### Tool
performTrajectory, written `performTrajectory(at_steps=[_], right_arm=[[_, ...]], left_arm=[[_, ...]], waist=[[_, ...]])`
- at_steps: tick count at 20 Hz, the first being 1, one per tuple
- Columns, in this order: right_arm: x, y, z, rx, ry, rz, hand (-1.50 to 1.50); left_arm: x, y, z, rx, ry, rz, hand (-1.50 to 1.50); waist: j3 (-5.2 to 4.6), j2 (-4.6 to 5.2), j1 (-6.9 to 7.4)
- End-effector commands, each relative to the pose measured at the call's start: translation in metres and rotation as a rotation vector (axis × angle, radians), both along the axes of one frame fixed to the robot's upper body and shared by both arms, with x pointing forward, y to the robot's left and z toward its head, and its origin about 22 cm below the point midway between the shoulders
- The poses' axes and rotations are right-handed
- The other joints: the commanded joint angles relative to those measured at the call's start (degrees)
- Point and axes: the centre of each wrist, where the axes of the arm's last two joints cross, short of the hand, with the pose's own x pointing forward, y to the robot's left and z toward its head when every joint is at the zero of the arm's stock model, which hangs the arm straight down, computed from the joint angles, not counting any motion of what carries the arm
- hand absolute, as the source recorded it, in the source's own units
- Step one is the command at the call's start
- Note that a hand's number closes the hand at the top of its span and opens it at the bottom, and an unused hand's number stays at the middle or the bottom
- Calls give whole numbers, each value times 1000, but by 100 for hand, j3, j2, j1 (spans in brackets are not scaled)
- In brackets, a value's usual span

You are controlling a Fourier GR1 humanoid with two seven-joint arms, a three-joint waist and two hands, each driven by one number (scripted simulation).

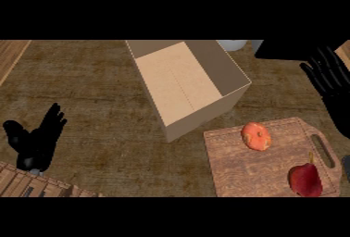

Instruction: Pick the squash from the cutting board and place it in the cardboard box

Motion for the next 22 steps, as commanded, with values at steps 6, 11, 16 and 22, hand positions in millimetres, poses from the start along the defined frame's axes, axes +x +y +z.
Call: performTrajectory(at_steps=[6,11,16,22], right_arm=[[24,91,32,188,-227,633,-150],[28,53,-50,-22,-101,275,-150],[53,25,-43,-94,-194,380,-150],[63,-6,6,-578,-258,473,-150]], left_arm=[[23,-15,31,273,-211,-188,0],[12,-23,14,254,-183,-206,0],[8,-38,11,272,-192,-205,0],[2,-34,9,262,-173,-227,0]], waist=[[251,-9,240],[237,16,31],[227,-9,30],[221,-35,78]])
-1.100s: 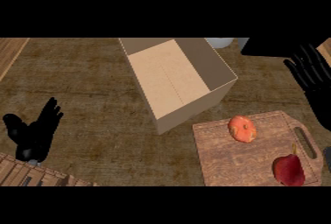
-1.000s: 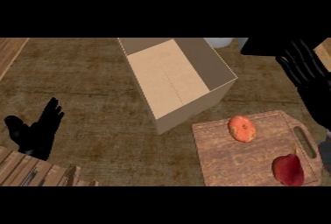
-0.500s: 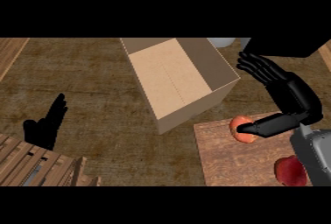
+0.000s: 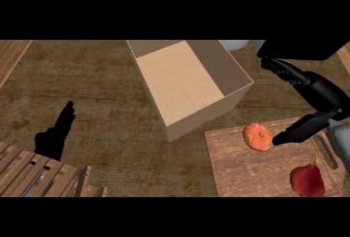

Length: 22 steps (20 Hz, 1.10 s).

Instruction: Pick the squash from the cutting board and place it in the cardboard box

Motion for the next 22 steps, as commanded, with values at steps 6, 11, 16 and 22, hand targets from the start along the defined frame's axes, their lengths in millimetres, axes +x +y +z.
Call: performTrajectory(at_steps=[6,11,16,22], right_arm=[[7,-16,46,-665,-25,205,-150],[8,7,47,-875,12,315,-150],[-4,27,20,-913,13,312,-150],[1,31,7,-942,26,258,-150]], left_arm=[[10,-13,19,33,-68,-61,0],[13,-24,21,36,-53,-41,0],[2,-1,25,45,-44,-18,0],[7,-31,26,29,-75,-7,0]], waist=[[170,-80,-13],[169,-92,-90],[169,-122,-196],[173,-106,-194]])
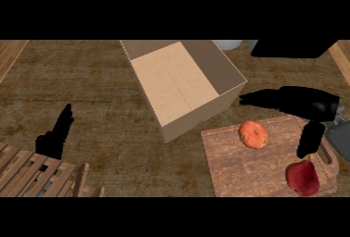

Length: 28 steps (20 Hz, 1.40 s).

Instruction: Pick the squash from the cutting board and place it in the cardboard box

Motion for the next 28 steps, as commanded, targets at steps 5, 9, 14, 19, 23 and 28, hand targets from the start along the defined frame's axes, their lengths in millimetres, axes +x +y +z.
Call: performTrajectory(at_steps=[5,9,14,19,23,28], right_arm=[[-5,7,-19,-88,-20,-35,-150],[0,3,-37,-93,-8,-35,-150],[-3,4,-47,-86,-17,-33,-150],[-7,13,-50,-75,-19,-42,-150],[-5,-7,-63,-63,-9,-53,-150],[0,2,-68,-67,-11,-59,-150]], left_arm=[[4,-26,23,27,-71,-64,0],[7,-16,21,37,-56,-60,0],[7,-17,16,32,-48,-62,0],[5,-14,22,37,-63,-51,0],[-11,-15,21,24,-42,-73,0],[1,-17,27,16,-46,-69,0]], waist=[[182,-74,-28],[183,-49,1],[182,-51,-36],[180,-69,-52],[186,-61,36],[186,-50,22]])
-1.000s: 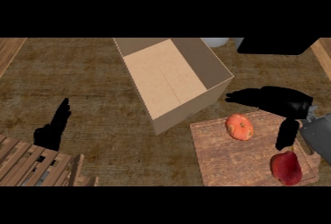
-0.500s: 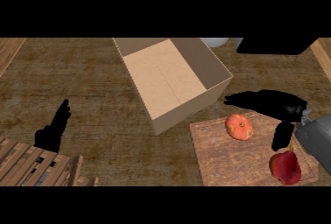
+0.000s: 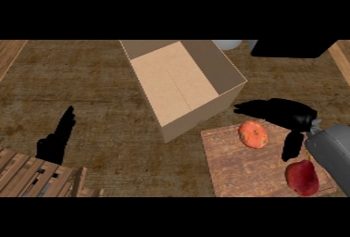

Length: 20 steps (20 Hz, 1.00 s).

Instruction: Pick the squash from the cutting board and place it in the cardboard box

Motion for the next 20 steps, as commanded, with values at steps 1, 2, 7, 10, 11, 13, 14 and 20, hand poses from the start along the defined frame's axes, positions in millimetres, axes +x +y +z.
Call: performTrajectory(at_steps=[1,2,7,10,11,13,14,20], right_arm=[[0,15,-5,7,-10,15,-150],[3,-7,-4,1,8,-3,-150],[-8,-10,-18,-10,12,10,-150],[-12,28,-34,-40,11,23,-150],[-22,2,-43,-34,-7,26,-150],[-4,9,-32,-59,4,17,-150],[-12,-1,-37,-66,20,23,-150],[-3,10,-36,14,-77,29,150]], left_arm=[[18,-18,20,43,-72,-58,0],[3,-14,14,42,-76,-43,0],[0,-13,18,33,-59,-40,0],[5,-15,12,34,-69,-54,0],[9,5,23,42,-73,-28,0],[-1,-6,18,38,-68,-66,0],[7,-11,28,39,-74,-54,0],[1,-6,15,19,-61,-53,0]], waist=[[193,-68,-56],[195,-66,-2],[195,-77,-19],[191,-74,-31],[194,-74,-51],[194,-69,16],[197,-77,-25],[195,-70,-9]])
